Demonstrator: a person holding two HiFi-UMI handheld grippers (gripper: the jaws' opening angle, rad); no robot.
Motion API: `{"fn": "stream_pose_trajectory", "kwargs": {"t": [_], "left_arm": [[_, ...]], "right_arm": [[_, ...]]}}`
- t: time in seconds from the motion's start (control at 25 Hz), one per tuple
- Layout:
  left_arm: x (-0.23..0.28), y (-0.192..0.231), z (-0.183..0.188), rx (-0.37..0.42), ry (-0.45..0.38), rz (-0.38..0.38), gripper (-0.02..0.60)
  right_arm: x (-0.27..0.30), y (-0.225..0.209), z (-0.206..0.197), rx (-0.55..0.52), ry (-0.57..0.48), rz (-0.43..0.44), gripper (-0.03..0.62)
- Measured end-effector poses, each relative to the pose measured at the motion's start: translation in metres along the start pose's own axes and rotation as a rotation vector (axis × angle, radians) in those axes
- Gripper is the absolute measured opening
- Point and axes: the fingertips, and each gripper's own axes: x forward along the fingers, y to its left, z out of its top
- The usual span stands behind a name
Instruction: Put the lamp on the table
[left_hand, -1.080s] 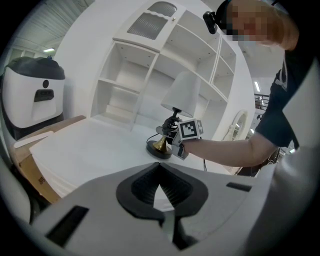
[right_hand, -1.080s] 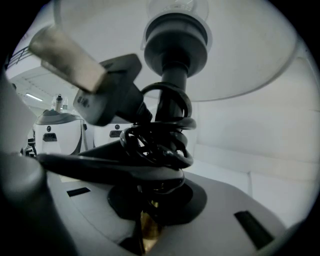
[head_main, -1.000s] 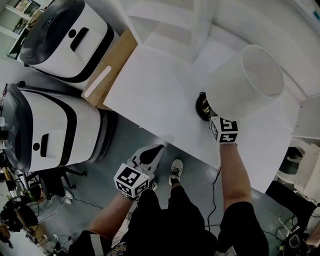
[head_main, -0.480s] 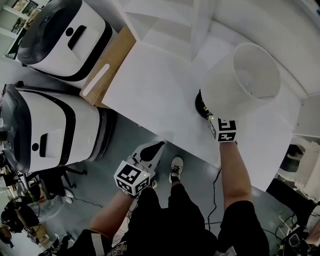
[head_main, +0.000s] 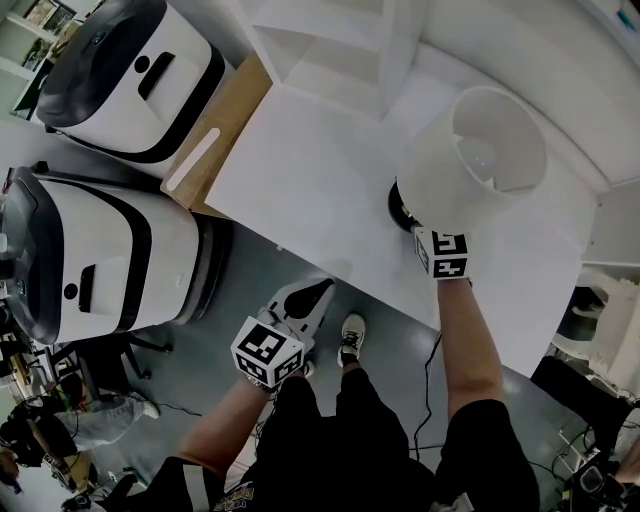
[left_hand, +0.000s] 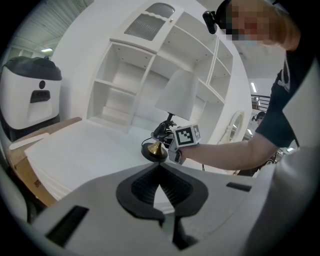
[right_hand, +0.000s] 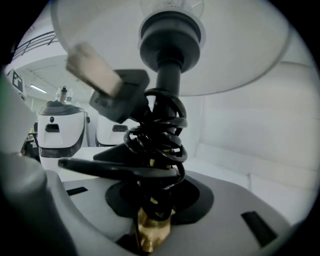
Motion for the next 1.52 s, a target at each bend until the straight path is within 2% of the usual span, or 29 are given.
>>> {"fn": "stream_pose_trajectory", "kwargs": {"t": [0.32, 0.64, 0.8, 0.84, 0.88, 1.12, 1.52], "left_arm": [[-0.016, -0.011, -0.005, 0.010, -0.010, -0.015, 0.000], [-0.037, -0.022, -0.010, 0.021, -0.024, -0.029, 0.000], [-0.054, -0.025, -0.010, 0.030, -0.036, -0.033, 0.000], [-0.059, -0.025, -0.009, 0.032, -0.040, -0.033, 0.000], [-0.065, -0.025, -0.008, 0.032, -0.042, -0.034, 0.000], [-0.100, -0.037, -0.006, 0.058, -0.040, -0.081, 0.000], [-0.188, -0.071, -0.002, 0.144, -0.078, -0.207, 0.000]], "right_arm": [[-0.025, 0.002, -0.016, -0.004, 0.052, -0.018, 0.166], [-0.068, 0.014, -0.034, 0.020, 0.106, -0.047, 0.166], [-0.112, 0.019, -0.034, 0.100, 0.087, -0.108, 0.163], [-0.124, 0.022, -0.030, 0.131, 0.074, -0.119, 0.138], [-0.136, 0.027, -0.026, 0.161, 0.063, -0.126, 0.047], [-0.196, 0.086, 0.012, 0.245, 0.033, -0.091, 0.028], [-0.283, 0.218, 0.079, 0.229, -0.061, -0.084, 0.026]]}}
